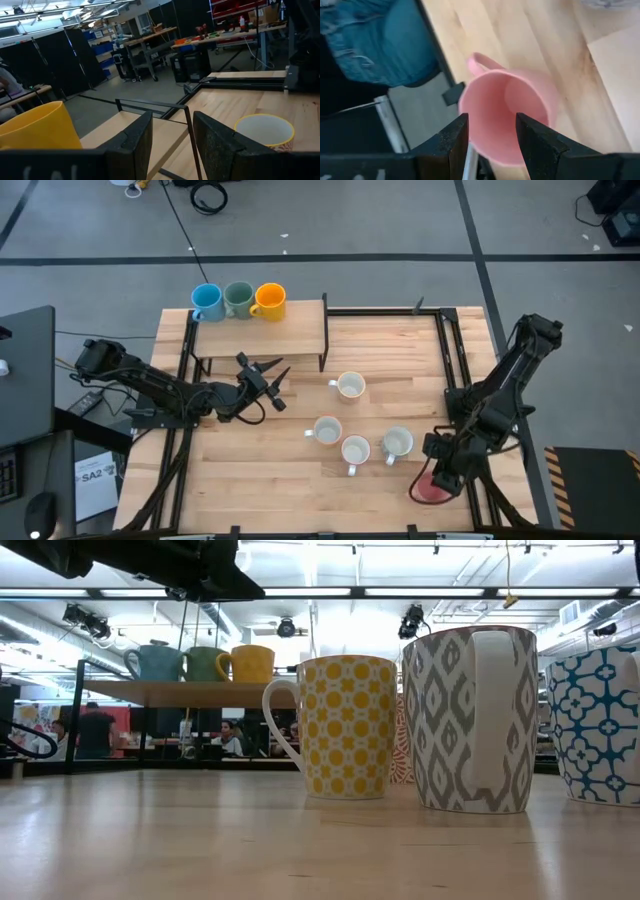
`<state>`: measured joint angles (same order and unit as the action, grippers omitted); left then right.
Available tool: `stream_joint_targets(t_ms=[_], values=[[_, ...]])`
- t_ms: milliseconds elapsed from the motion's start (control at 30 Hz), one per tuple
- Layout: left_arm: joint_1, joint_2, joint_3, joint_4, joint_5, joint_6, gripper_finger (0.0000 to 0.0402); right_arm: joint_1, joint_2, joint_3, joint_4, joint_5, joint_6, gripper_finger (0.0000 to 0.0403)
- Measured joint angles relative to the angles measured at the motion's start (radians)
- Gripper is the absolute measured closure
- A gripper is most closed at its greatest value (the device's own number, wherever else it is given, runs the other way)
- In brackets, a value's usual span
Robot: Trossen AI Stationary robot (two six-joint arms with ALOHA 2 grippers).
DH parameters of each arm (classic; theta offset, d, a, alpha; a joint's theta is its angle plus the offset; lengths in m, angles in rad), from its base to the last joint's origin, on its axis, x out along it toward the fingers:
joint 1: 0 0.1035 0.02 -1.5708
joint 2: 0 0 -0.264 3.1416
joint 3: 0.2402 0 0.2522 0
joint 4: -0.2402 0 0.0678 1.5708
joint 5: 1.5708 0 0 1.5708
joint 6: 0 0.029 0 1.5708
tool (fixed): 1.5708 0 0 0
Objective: Place coffee mugs
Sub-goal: Put the pink mug on the shelf
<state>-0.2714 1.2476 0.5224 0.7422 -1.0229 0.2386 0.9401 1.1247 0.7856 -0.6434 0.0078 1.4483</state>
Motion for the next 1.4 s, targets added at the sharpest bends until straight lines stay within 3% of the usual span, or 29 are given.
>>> stream_joint_targets(t_ms=[467, 800, 1067, 1300, 1400], values=[[0.0, 0.0, 0.0, 0.0, 0.0, 0.0, 0.0253, 0.0, 0.183, 0.0, 0.015, -0.014, -0.005, 0.0234], [0.0, 0.0, 0.0, 0.0, 0.0, 0.0, 0.0253, -0.001, 0.176, 0.0, 0.028, -0.066, -0.01, 0.0234], [0.0, 0.0, 0.0, 0.0, 0.0, 0.0, 0.0253, -0.011, 0.072, 0.0, 0.027, 0.055, -0.047, 0.0234], [0.0, 0.0, 0.0, 0.0, 0.0, -0.001, 0.0253, -0.038, 0.002, 0.0, 0.023, 0.24, -0.267, 0.0234], [0.0, 0.0, 0.0, 0.0, 0.0, -0.001, 0.0253, -0.046, 0.001, 0.0, 0.006, 0.264, -0.366, 0.0234]])
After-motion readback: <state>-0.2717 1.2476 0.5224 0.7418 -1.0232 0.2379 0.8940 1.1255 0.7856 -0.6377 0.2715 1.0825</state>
